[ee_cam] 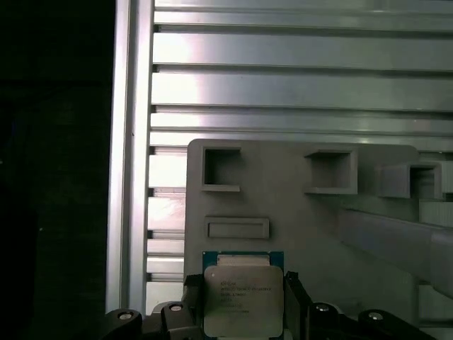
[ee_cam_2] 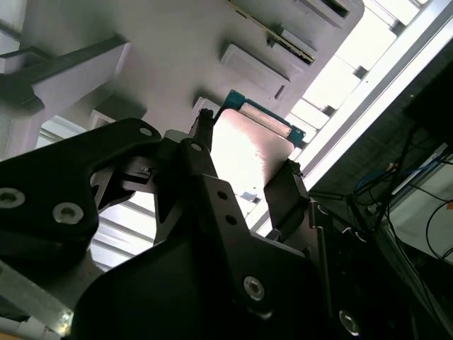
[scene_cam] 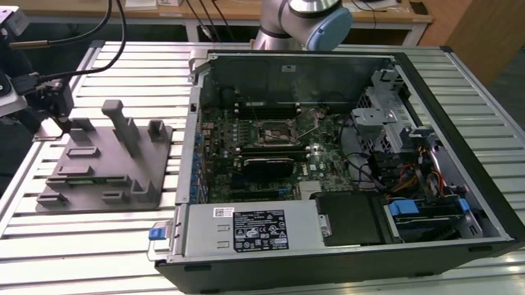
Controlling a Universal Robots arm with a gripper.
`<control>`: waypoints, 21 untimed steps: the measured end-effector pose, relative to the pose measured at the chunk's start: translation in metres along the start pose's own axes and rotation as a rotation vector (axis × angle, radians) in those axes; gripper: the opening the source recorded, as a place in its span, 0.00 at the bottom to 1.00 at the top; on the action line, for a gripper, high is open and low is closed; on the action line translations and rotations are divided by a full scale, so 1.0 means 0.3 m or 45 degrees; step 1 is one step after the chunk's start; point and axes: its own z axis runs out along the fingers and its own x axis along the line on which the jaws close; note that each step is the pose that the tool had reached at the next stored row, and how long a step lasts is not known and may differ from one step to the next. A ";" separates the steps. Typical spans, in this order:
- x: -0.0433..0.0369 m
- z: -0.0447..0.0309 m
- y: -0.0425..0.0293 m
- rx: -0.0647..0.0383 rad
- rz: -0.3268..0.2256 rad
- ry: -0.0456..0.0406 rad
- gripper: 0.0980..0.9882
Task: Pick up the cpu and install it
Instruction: 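Pick up the cpu and move it towards the insertion slot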
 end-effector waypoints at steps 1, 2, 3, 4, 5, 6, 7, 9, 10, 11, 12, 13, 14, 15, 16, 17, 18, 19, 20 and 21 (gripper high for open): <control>0.000 -0.004 0.000 0.000 0.000 0.000 0.50; 0.000 -0.009 0.000 0.000 0.000 0.000 0.50; 0.000 -0.013 0.001 0.000 0.000 -0.001 0.50; 0.000 -0.018 0.001 0.000 0.000 -0.001 0.50; 0.000 -0.023 0.001 0.000 0.000 -0.001 0.50; 0.000 -0.029 0.001 0.000 0.000 -0.001 0.50; 0.000 -0.034 0.001 0.000 0.000 -0.001 0.50; 0.000 -0.045 0.002 0.000 0.000 -0.001 0.50; 0.000 -0.051 0.002 0.000 0.000 -0.001 0.50; -0.001 -0.056 0.002 0.000 0.000 -0.001 0.50; -0.001 -0.062 0.003 0.000 0.000 -0.001 0.50; -0.001 -0.066 0.003 0.000 0.000 -0.001 0.50; -0.001 -0.071 0.003 0.000 0.000 -0.002 0.50; -0.001 -0.076 0.003 0.000 0.000 -0.002 0.50; -0.001 -0.081 0.004 0.000 0.000 -0.002 0.50; -0.001 -0.086 0.004 0.000 0.000 -0.002 0.50; -0.001 -0.092 0.004 0.000 0.000 -0.002 0.50; -0.001 -0.097 0.004 0.000 0.000 -0.002 0.50; -0.001 -0.102 0.004 0.000 0.000 -0.002 0.50; -0.001 -0.108 0.005 0.000 0.000 -0.002 0.50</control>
